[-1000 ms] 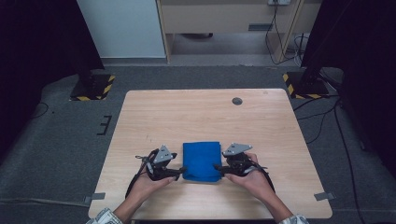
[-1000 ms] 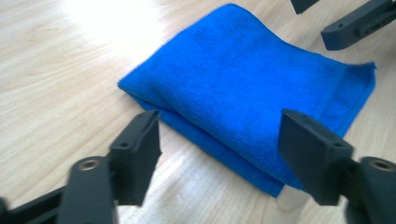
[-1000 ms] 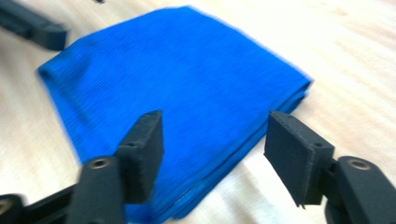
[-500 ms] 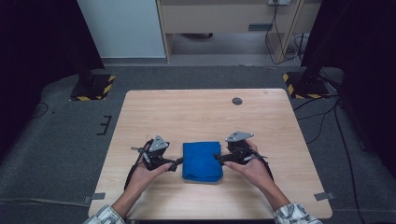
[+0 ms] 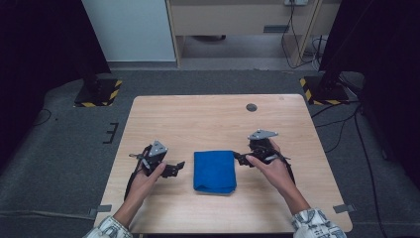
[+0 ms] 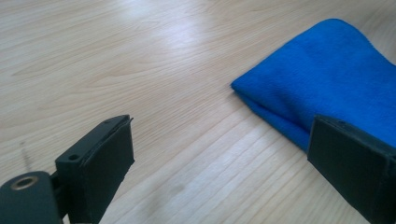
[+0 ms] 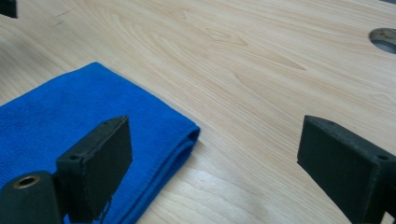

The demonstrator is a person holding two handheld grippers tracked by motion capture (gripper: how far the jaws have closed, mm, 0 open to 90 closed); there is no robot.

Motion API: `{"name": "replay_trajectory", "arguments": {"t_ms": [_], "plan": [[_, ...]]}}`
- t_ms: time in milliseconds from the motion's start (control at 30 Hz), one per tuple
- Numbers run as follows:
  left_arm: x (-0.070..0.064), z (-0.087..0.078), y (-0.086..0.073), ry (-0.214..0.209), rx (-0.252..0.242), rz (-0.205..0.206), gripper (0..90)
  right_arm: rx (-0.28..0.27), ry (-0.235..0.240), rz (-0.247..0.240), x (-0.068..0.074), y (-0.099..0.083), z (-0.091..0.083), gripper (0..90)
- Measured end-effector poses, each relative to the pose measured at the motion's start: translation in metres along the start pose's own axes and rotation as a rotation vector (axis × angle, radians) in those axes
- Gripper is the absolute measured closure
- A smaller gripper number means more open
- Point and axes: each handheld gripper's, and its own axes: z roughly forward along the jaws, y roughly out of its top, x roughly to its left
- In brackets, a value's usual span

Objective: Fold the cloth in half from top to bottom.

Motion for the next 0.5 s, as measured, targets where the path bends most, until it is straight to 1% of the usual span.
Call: {"name": "replay_trajectory", "arguments": {"t_ms": [100,167,200,300,400,500], "plan": [[0.009,-0.003,-0.003,0.028,0.01,-0.008,6.8,0.002,-0.013,0.014,-0.007,-0.002,-0.003,10.4],[0.014,-0.004,-0.005,0.04,0.016,-0.019,6.8,0.003,-0.027,0.016,-0.012,-0.003,-0.005,10.4],[0.016,-0.005,-0.006,0.046,0.021,-0.02,6.8,0.006,-0.03,0.025,-0.014,-0.004,-0.006,10.4],[0.021,-0.006,-0.009,0.074,0.042,-0.012,6.8,0.007,-0.044,0.029,-0.021,-0.007,-0.009,10.3],[0.024,-0.009,-0.01,0.091,0.047,-0.012,6.8,0.003,-0.059,0.041,-0.028,-0.01,-0.014,10.3],[0.028,-0.011,-0.012,0.101,0.045,-0.022,6.9,-0.004,-0.077,0.063,-0.036,-0.015,-0.019,10.4]]}}
